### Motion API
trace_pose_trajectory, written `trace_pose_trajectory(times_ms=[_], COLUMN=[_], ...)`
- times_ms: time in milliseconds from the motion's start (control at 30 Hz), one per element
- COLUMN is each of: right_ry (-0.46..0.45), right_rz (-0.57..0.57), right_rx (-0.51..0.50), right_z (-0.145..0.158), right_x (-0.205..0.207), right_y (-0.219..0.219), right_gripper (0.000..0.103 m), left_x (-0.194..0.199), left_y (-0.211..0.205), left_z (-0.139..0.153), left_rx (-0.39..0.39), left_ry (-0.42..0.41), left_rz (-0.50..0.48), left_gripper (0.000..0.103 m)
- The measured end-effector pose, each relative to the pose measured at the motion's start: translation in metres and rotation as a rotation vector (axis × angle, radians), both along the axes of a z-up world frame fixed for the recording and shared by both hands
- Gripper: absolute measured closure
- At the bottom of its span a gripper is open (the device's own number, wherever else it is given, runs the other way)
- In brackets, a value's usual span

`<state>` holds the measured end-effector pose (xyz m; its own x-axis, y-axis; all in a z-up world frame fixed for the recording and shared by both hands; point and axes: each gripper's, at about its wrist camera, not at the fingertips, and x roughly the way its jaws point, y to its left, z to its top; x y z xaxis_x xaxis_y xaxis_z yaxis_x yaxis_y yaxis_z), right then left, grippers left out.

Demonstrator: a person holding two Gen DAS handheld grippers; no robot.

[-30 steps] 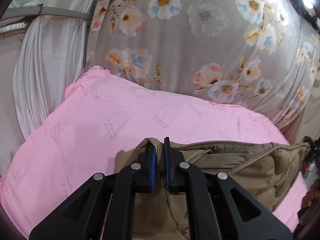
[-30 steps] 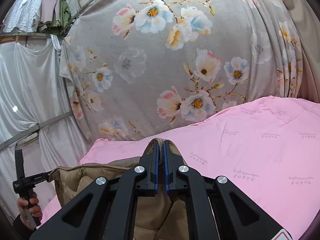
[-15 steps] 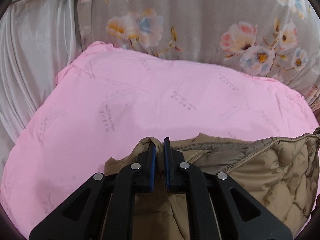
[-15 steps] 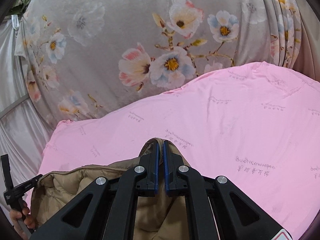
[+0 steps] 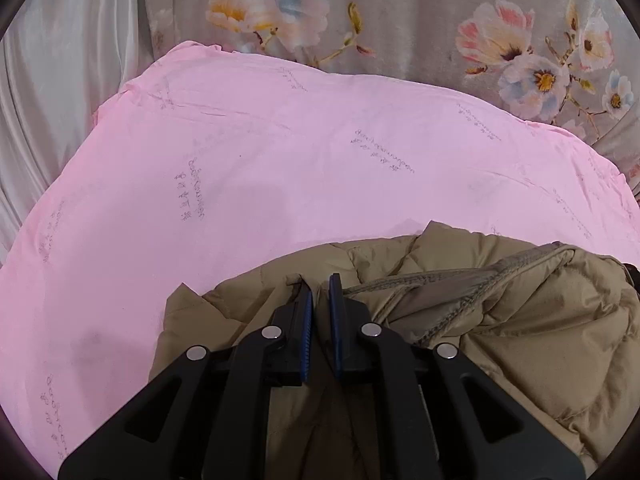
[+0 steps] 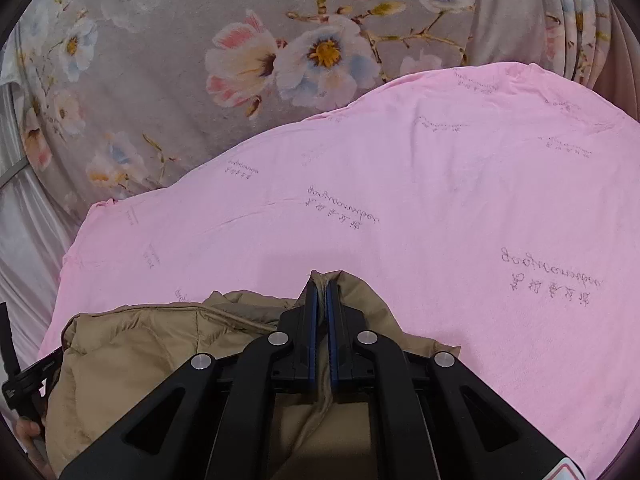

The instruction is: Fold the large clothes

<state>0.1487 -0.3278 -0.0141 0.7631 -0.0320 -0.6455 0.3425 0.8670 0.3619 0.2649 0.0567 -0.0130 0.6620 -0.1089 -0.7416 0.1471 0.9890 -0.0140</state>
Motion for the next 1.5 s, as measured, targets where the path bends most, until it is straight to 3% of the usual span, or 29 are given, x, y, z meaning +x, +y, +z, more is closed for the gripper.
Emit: trace_pose_trajectory(times_ms=[400, 633, 700, 733, 767, 833, 867, 900, 933, 1000, 1067, 1167, 1267, 1367, 1500], right_ry=[0.106, 0.103, 0.071, 0.049, 0.031, -0.031, -0.049, -0.056, -0.065, -0.075, -0.058, -0.028, -0.004, 0.026, 0.096], right_rz=[0.033, 0.033, 0.019, 0.002, -0.014, -0.051, -0.060, -0.064, -0.060, -0.033, 0.029, 0.134, 0.232, 0.292, 0.310], right_rx=[-0.018, 0.008, 0.033, 0.047, 0.053, 0.053, 0.050, 0.050, 0.051, 0.036, -0.011, -0.042, -0.070, -0.124, -0.161], right_z=[-0.015, -0.017, -0.014, -0.009, -0.003, 0.015, 0.024, 0.031, 0.038, 0.051, 0.062, 0.066, 0.064, 0.060, 0.044], right_x=[0.014, 0.012, 0.006, -0.001, -0.007, -0.026, -0.034, -0.041, -0.049, -0.058, -0.061, -0.051, -0.035, -0.015, 0.017], right_y=[0.007, 0.004, -0.002, -0.006, -0.011, -0.019, -0.022, -0.023, -0.024, -0.017, 0.002, 0.041, 0.083, 0.113, 0.123], right_gripper=[0.095, 0.092, 0.088, 0.076, 0.056, 0.042, 0.042, 0.042, 0.042, 0.049, 0.079, 0.094, 0.095, 0.096, 0.096], left_x=[0.004, 0.005, 0.006, 0.005, 0.002, -0.009, -0.015, -0.023, -0.030, -0.044, -0.052, -0.063, -0.063, -0.046, -0.021], left_y=[-0.004, -0.003, 0.003, 0.006, 0.010, 0.018, 0.020, 0.024, 0.026, 0.028, 0.020, -0.005, -0.041, -0.065, -0.076], left_z=[-0.012, -0.012, -0.008, -0.004, 0.000, 0.016, 0.024, 0.036, 0.047, 0.070, 0.084, 0.088, 0.070, 0.046, 0.019], left_rx=[0.009, -0.003, -0.035, -0.047, -0.055, -0.063, -0.053, -0.024, -0.002, 0.028, 0.049, 0.018, 0.048, 0.081, 0.114], left_ry=[0.003, 0.005, 0.010, 0.009, 0.008, -0.010, -0.028, -0.066, -0.106, -0.172, -0.179, -0.134, -0.090, -0.040, 0.018], left_rz=[0.000, 0.000, 0.001, 0.004, 0.008, 0.024, 0.034, 0.059, 0.071, 0.064, 0.027, -0.080, -0.152, -0.163, -0.139], left_gripper=[0.095, 0.095, 0.094, 0.093, 0.093, 0.085, 0.082, 0.065, 0.055, 0.055, 0.056, 0.057, 0.063, 0.069, 0.070])
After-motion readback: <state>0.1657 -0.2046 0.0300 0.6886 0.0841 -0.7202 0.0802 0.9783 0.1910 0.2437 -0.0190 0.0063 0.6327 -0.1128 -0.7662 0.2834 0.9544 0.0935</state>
